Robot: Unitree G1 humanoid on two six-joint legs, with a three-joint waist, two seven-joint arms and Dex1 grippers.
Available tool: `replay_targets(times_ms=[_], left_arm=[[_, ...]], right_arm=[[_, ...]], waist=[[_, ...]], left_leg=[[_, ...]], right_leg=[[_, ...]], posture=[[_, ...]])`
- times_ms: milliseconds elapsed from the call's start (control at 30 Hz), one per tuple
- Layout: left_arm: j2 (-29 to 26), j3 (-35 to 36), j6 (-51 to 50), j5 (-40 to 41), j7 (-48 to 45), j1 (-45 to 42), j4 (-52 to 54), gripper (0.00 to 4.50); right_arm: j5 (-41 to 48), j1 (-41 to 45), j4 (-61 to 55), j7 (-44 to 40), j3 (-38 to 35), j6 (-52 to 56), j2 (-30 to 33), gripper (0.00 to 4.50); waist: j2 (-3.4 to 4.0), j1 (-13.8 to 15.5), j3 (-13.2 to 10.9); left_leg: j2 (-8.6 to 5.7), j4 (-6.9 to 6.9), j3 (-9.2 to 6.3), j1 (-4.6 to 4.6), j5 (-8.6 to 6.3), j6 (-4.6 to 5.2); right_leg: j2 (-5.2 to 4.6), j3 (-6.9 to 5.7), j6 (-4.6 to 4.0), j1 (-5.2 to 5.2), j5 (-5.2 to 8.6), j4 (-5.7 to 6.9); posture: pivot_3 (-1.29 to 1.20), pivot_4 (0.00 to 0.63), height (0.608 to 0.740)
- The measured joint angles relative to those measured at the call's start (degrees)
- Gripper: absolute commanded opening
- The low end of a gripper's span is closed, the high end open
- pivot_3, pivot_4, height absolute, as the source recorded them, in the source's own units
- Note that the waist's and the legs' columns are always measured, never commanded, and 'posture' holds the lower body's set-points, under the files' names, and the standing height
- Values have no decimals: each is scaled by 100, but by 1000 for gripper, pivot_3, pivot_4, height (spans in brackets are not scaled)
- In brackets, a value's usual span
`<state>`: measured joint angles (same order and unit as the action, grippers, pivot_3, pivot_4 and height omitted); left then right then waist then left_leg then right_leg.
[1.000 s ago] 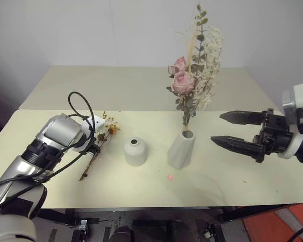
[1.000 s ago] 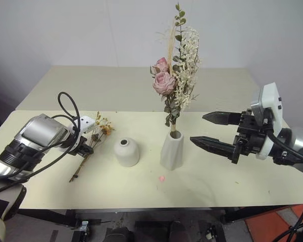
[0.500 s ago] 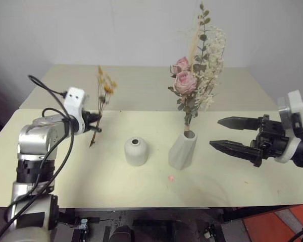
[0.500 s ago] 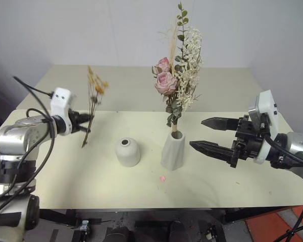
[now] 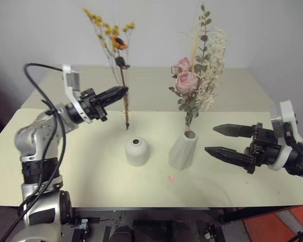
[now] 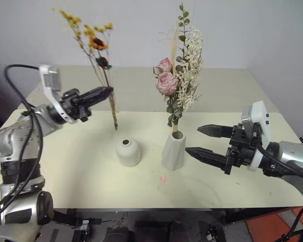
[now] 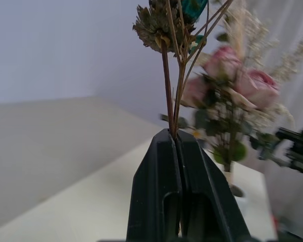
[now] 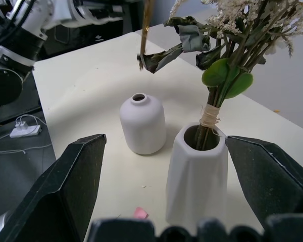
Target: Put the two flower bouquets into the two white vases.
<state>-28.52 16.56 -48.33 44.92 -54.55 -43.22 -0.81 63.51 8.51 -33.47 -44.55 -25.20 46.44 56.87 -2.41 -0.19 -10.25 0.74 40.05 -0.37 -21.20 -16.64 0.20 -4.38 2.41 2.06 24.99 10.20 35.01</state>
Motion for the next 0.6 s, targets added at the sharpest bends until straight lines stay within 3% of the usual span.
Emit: replay_targets(times_ms=[300,600], left_arm=[[90,-501,577,-168,-364,1,-254,12],[-79,-541,614,-205,-540,141,-263,12]], right_arm=[[89,-116,-99,162,-78,0,1,4500],[156,-215,-207,274,-164,0,0,4500]], waist=[[0,-50,0],[0,-50,0]], left_leg=[[0,0,0,1,0,0],[1,1,0,2,0,0]], right_leg=[[2,3,0,0,0,0],[2,3,1,0,1,1]], posture=[[0,150,740],[0,150,740]])
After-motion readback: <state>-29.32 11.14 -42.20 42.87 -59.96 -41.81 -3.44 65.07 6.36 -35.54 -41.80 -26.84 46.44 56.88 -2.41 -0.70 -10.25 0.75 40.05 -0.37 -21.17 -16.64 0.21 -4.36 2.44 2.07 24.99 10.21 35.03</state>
